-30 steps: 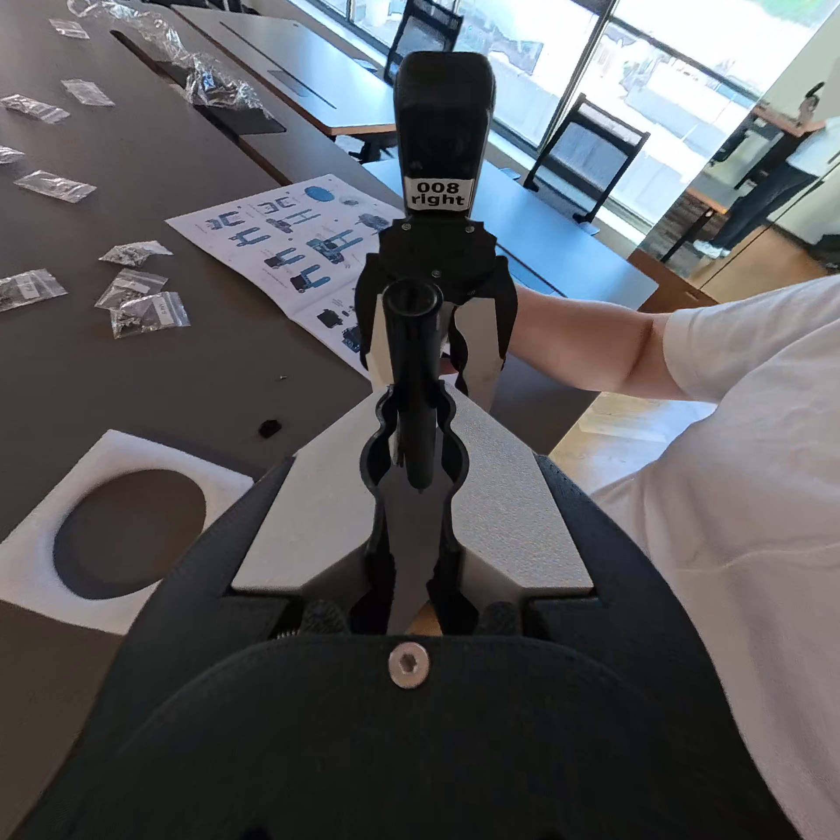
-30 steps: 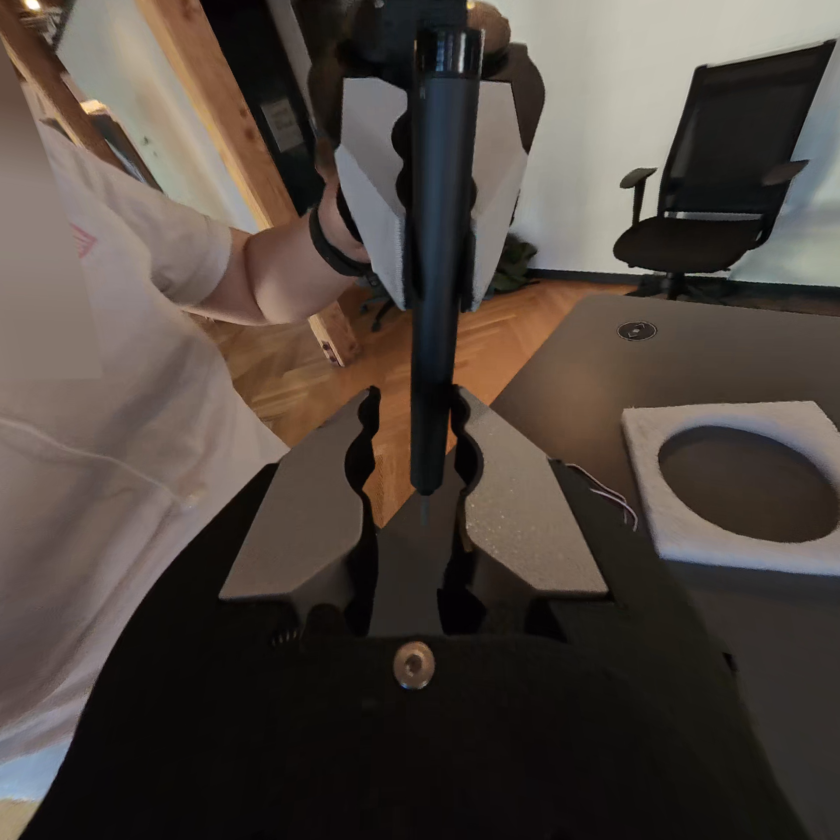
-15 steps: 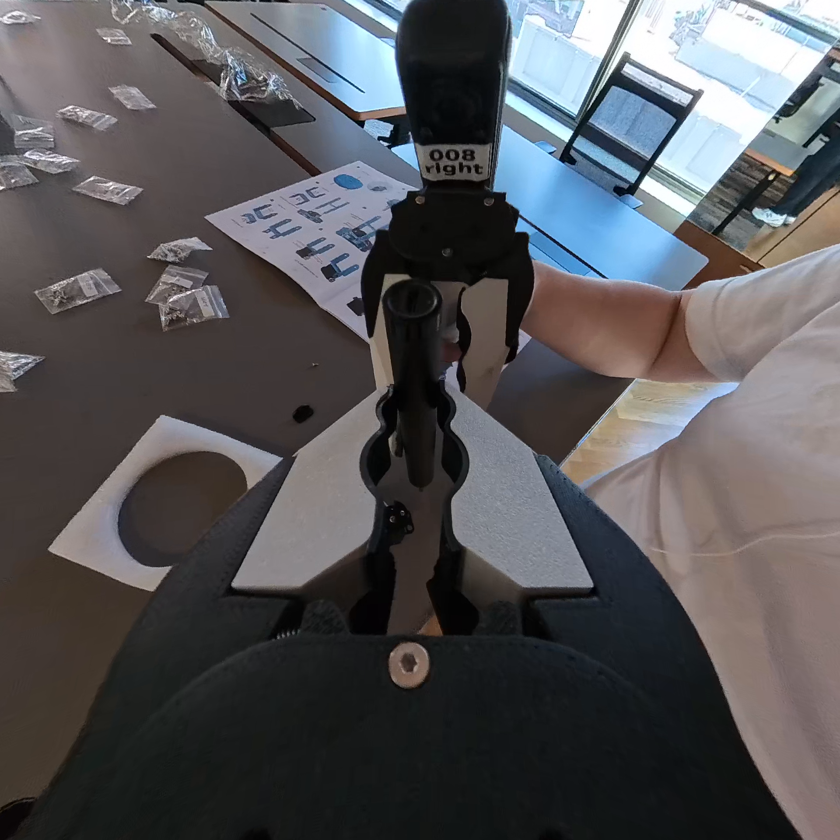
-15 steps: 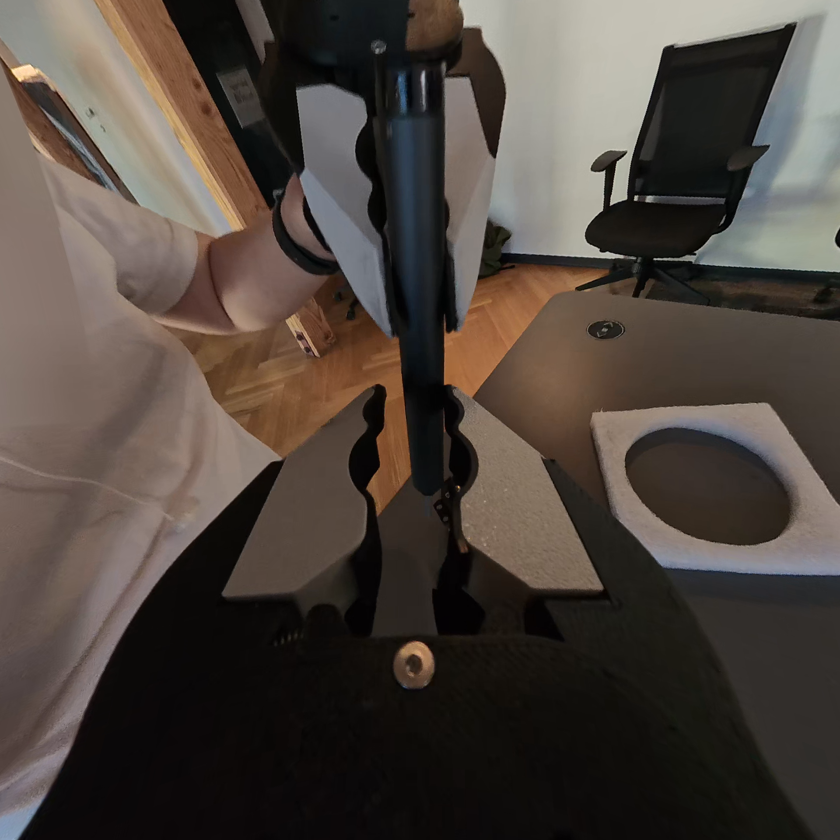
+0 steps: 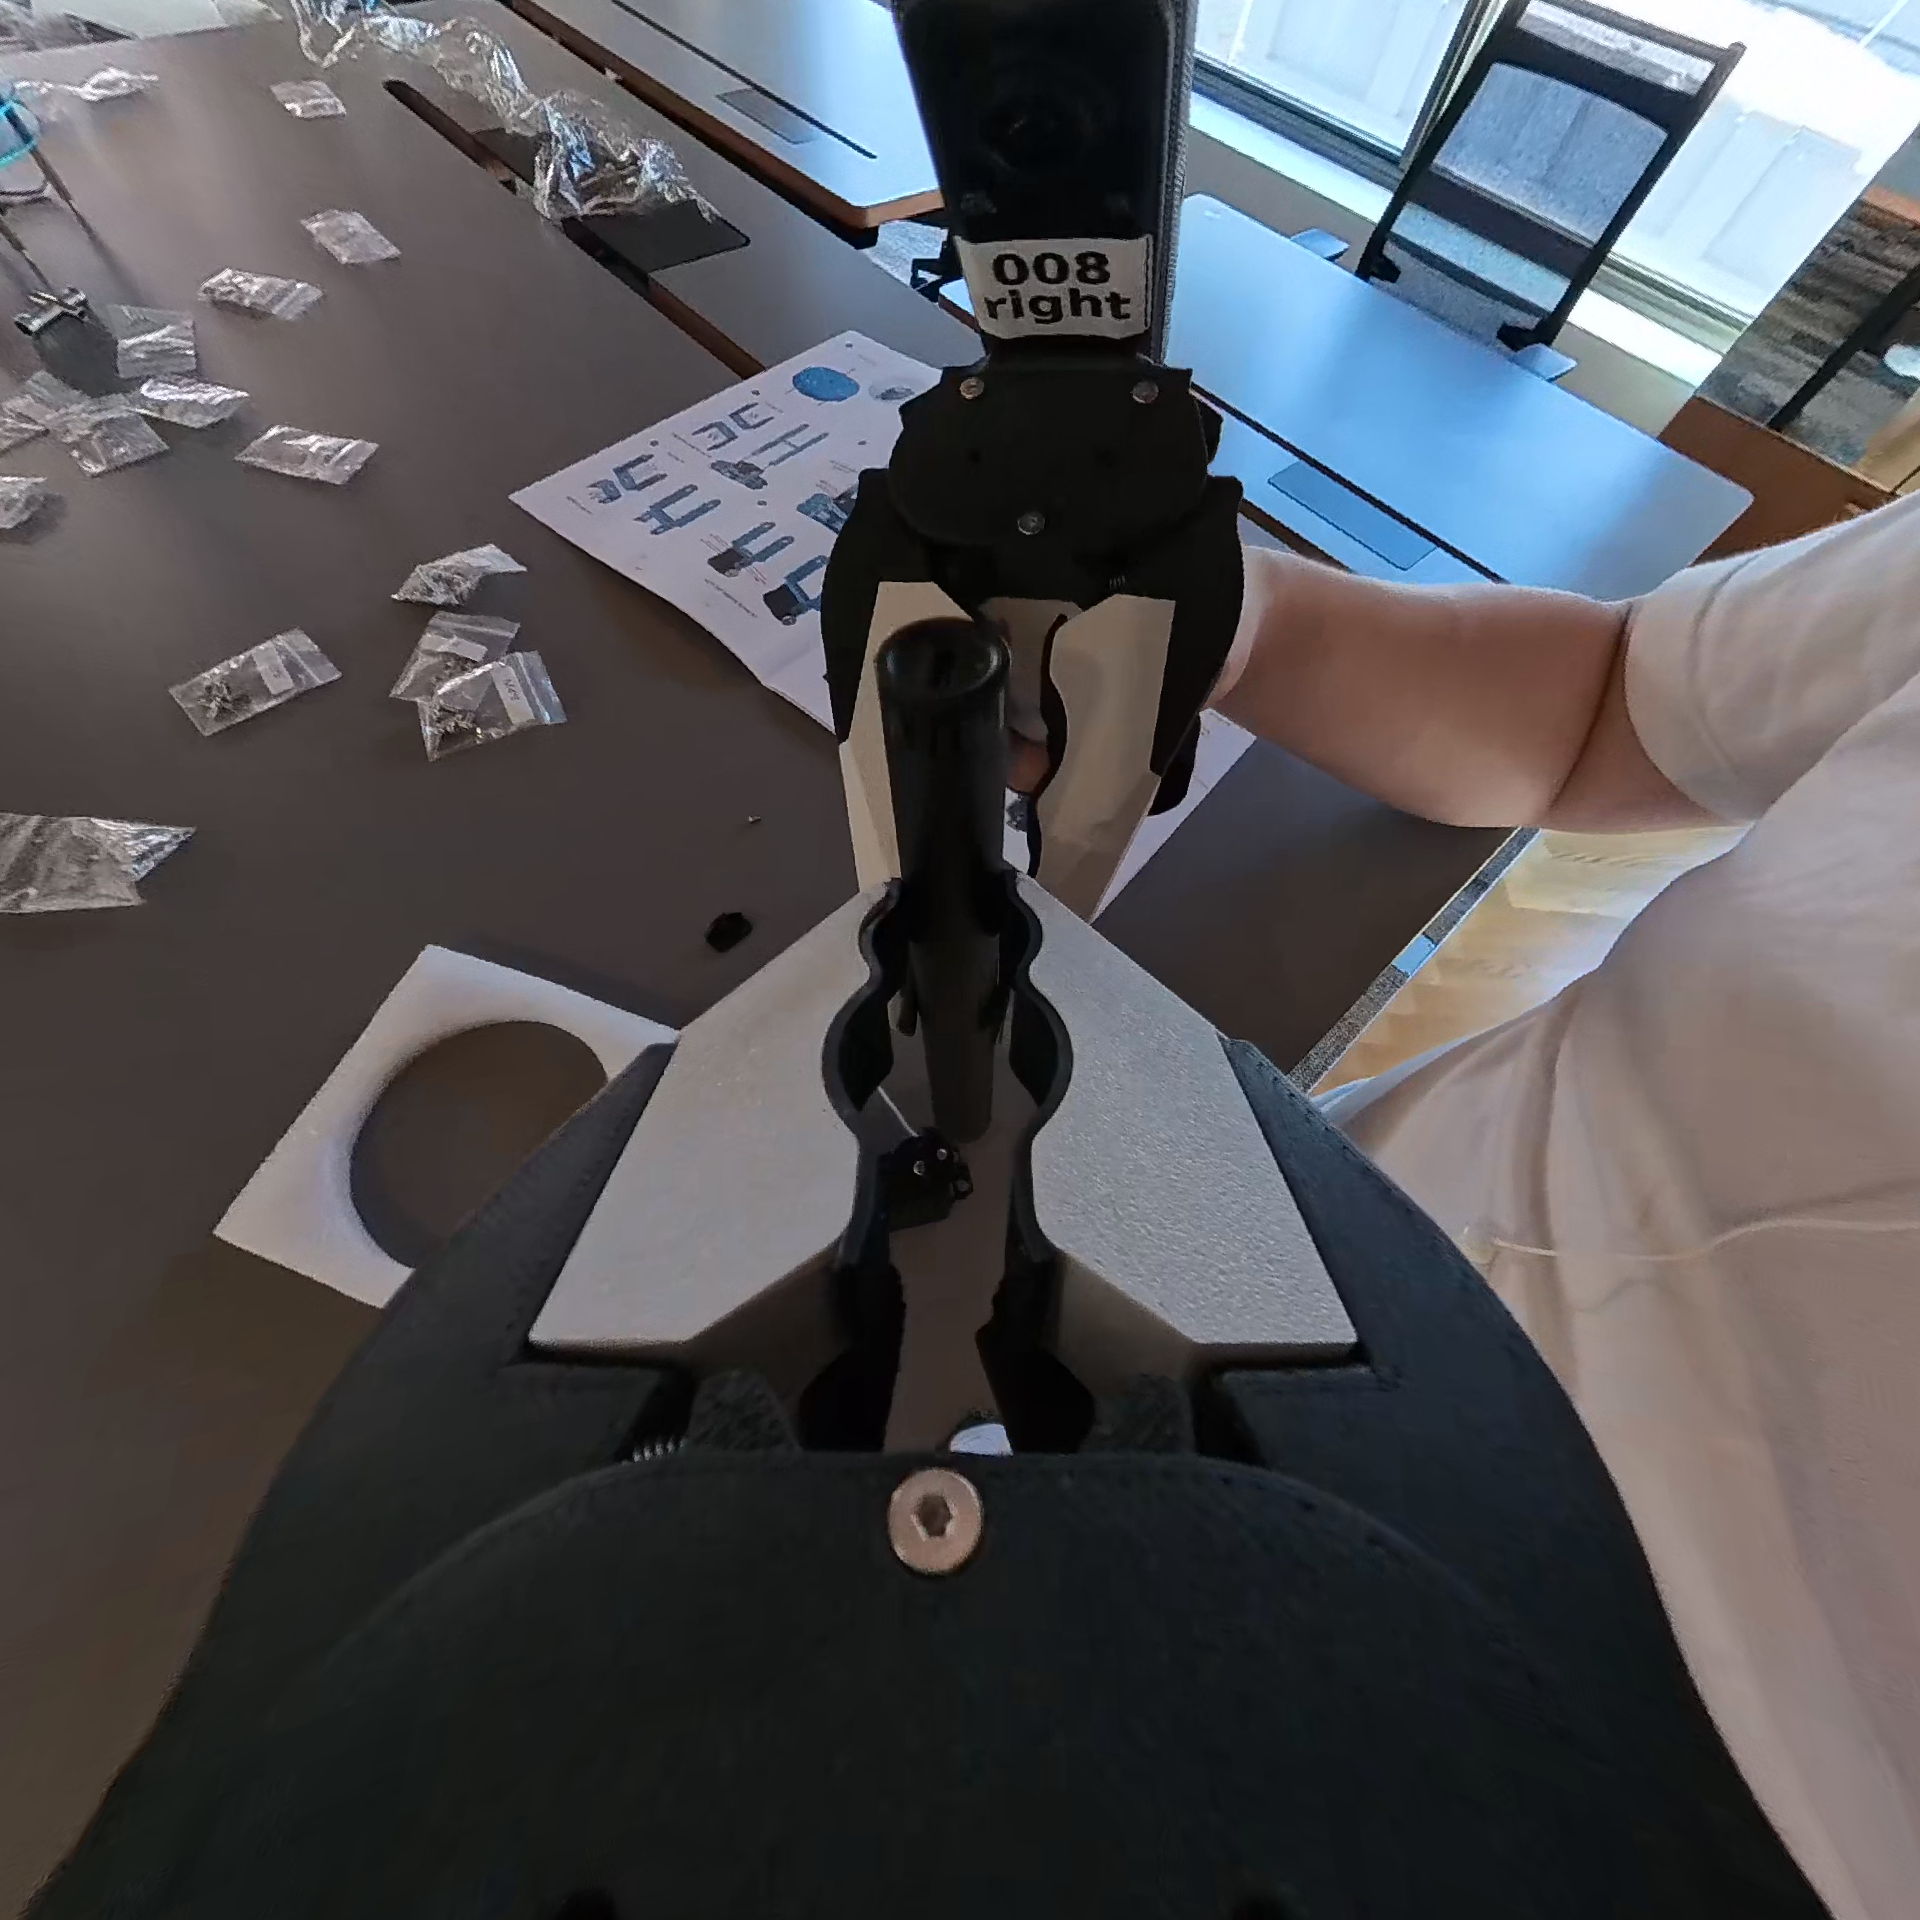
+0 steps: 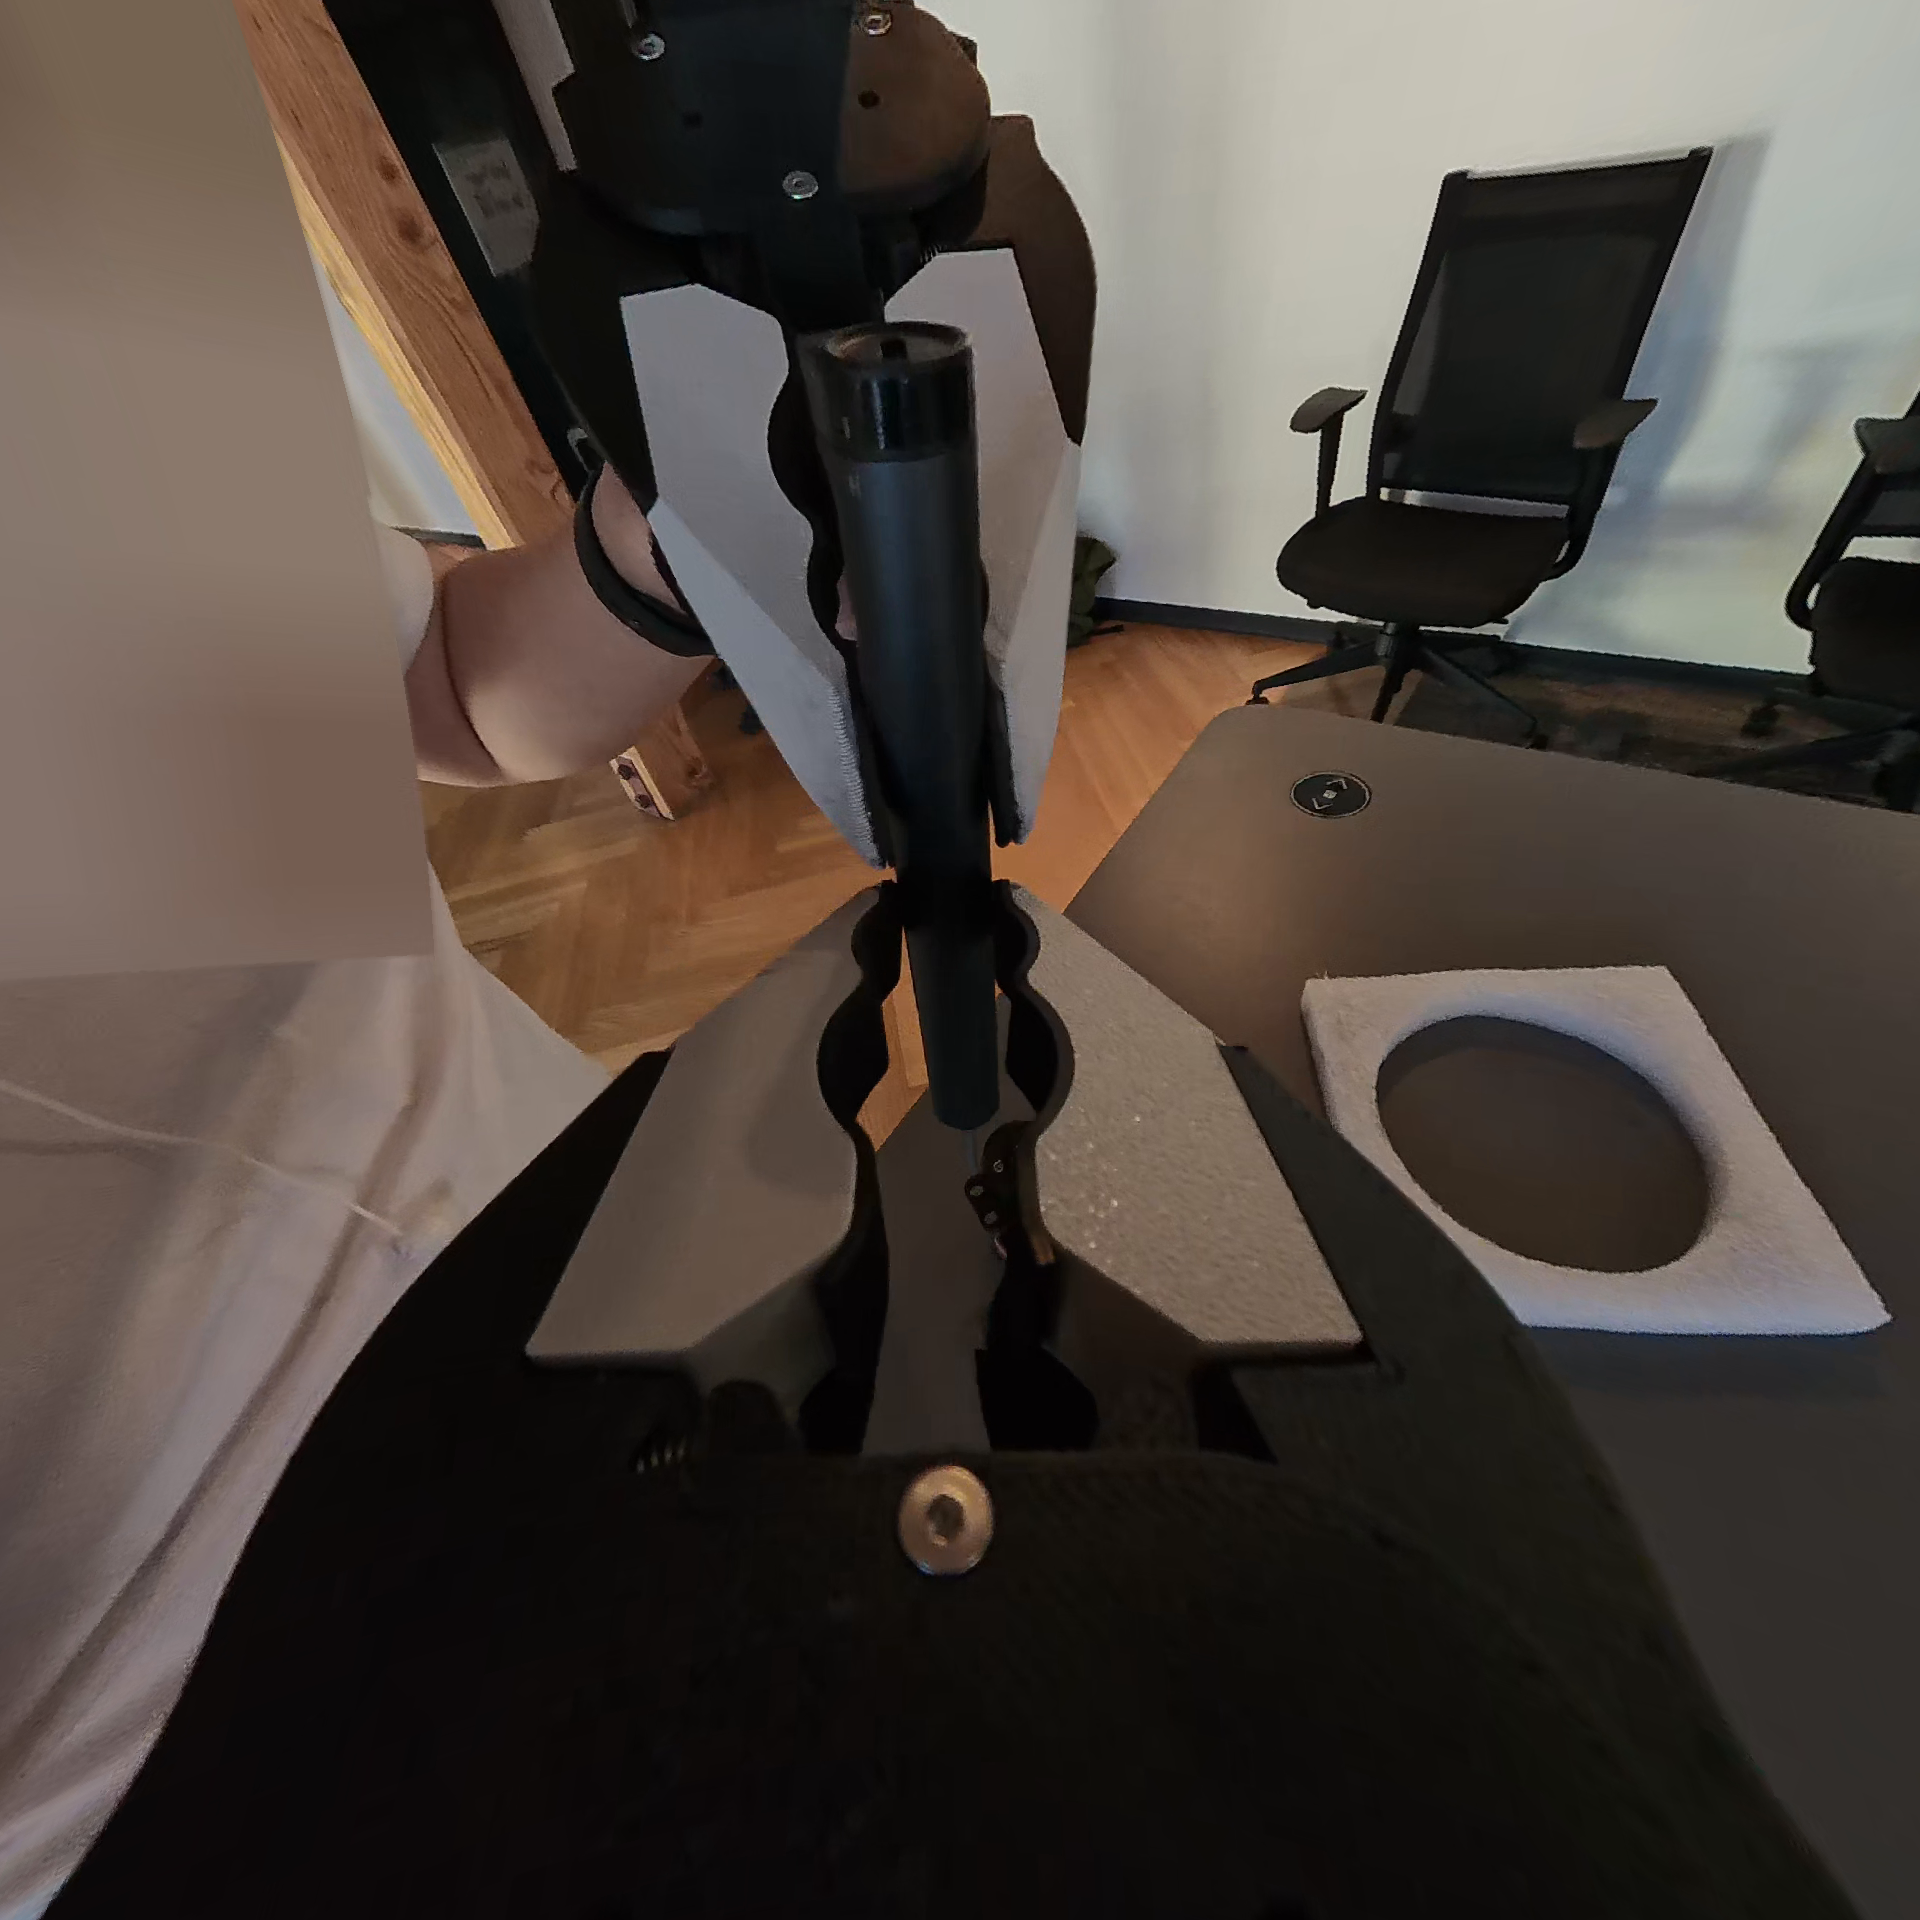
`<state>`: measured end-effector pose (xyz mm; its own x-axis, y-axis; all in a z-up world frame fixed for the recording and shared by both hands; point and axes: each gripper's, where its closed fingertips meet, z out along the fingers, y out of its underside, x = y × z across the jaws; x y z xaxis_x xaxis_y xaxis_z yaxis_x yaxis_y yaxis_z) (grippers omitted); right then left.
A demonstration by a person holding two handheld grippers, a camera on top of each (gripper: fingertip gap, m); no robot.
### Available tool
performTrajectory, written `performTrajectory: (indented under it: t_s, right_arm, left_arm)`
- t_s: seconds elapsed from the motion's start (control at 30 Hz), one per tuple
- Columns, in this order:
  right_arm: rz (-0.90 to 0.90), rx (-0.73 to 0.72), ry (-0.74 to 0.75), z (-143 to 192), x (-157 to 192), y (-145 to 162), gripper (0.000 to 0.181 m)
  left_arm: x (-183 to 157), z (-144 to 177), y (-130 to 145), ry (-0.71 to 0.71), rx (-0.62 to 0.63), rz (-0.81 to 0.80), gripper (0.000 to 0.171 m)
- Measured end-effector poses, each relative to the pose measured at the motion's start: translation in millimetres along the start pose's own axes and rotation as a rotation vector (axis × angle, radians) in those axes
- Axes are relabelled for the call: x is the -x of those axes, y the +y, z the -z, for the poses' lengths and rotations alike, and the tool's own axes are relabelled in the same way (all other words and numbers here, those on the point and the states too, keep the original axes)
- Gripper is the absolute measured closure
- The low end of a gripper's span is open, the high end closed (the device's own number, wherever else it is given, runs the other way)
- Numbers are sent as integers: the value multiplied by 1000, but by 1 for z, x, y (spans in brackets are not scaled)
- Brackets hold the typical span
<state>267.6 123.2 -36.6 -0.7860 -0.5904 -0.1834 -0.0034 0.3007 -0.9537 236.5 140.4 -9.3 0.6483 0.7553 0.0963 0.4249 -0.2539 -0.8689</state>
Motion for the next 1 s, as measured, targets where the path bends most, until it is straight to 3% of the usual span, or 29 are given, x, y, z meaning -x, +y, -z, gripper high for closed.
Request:
performTrajectory:
  t_s: [1.0]
  right_arm:
    - [-50,-46,9,0,-15,-2,165]
  left_arm:
    - [12,1,-1,-39,-21,22,156]
